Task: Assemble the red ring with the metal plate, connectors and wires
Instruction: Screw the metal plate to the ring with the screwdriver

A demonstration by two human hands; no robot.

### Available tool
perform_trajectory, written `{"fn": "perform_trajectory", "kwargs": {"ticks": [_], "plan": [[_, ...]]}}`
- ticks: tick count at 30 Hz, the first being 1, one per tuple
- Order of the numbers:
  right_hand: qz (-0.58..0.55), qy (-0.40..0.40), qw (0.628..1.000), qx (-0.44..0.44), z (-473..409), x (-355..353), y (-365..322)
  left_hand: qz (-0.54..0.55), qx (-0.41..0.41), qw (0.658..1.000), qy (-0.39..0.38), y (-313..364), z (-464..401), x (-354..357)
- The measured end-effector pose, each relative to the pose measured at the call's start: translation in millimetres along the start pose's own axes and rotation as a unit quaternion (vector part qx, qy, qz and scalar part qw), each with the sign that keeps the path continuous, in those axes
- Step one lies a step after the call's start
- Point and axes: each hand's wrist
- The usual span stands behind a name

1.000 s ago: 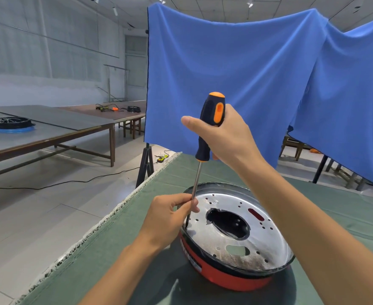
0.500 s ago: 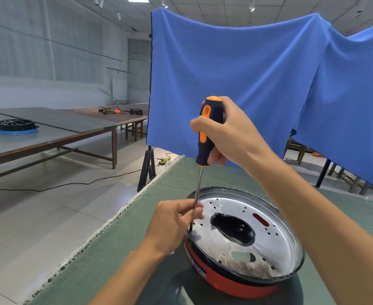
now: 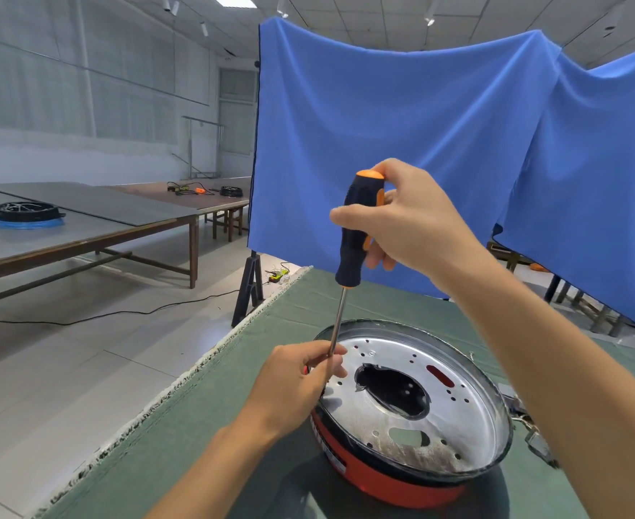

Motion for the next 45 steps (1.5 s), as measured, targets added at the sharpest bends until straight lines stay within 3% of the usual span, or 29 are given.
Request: {"fn": "perform_trajectory", "kwargs": {"ticks": [3, 5, 9, 15, 21, 25, 27, 30, 35, 40, 43, 45], "plan": [[0.157, 0.079, 0.984, 0.031, 0, 6, -2, -0.106, 0.034, 0.994, 0.015, -1, 1, 0], [0.212, 0.101, 0.972, 0.029, 1, 11, -3, -0.118, 0.055, 0.991, 0.027, 1, 2, 0], [0.151, 0.041, 0.988, -0.011, 1, 8, -5, -0.086, 0.039, 0.990, 0.102, 0, 0, -5], [0.186, -0.094, 0.978, -0.006, 2, -10, -23, -0.089, -0.043, 0.993, 0.068, -16, -7, -8], [0.388, 0.019, 0.921, 0.037, -3, -5, -30, -0.113, -0.062, 0.990, 0.059, -24, -10, 1], [0.282, -0.117, 0.950, 0.070, -7, -3, -39, -0.130, -0.062, 0.987, 0.066, -24, -10, 3], [0.293, -0.112, 0.946, 0.078, -7, -7, -41, -0.134, -0.064, 0.987, 0.068, -24, -10, 3], [0.417, -0.031, 0.906, 0.071, -5, -11, -40, -0.135, -0.069, 0.986, 0.075, -24, -9, 4], [0.325, -0.146, 0.929, 0.103, -1, -15, -42, -0.117, -0.080, 0.987, 0.076, -22, -7, 3], [0.454, -0.077, 0.883, 0.088, 1, -17, -47, -0.119, -0.086, 0.986, 0.074, -23, -7, 3], [0.347, -0.153, 0.919, 0.103, 1, -12, -47, -0.119, -0.088, 0.986, 0.077, -23, -7, 2], [0.359, -0.136, 0.919, 0.090, 1, -13, -47, -0.119, -0.089, 0.986, 0.077, -23, -6, 2]]}}
Point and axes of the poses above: each hand's wrist, its own z-axis away from the middle knuckle, its own x-axis out of the palm, y = z × x, and after that the axes turned 12 degrees about -y, right-handed
